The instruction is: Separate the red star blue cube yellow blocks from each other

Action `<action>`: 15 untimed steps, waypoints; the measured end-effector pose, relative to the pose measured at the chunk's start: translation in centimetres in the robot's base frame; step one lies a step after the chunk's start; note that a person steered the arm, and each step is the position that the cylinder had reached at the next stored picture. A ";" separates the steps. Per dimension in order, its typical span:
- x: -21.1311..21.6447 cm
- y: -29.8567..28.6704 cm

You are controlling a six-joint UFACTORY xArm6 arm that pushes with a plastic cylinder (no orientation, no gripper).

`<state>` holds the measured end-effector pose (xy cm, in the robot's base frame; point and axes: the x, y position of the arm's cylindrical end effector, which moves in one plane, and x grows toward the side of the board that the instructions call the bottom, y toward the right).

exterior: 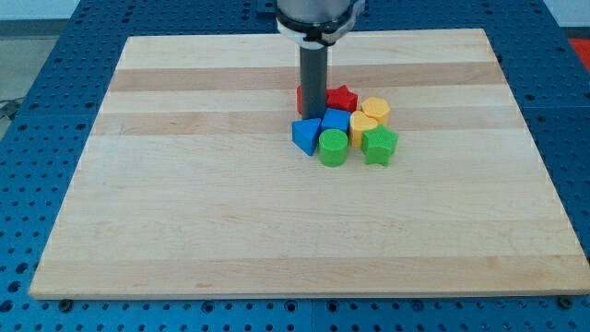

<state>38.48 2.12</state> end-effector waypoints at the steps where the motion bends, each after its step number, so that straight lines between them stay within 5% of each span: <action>1: 0.0 1.8; 6: -2.4 3.7; 11: 2.6 4.3; 12: -0.2 4.6; 15: 1.2 14.2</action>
<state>39.70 16.34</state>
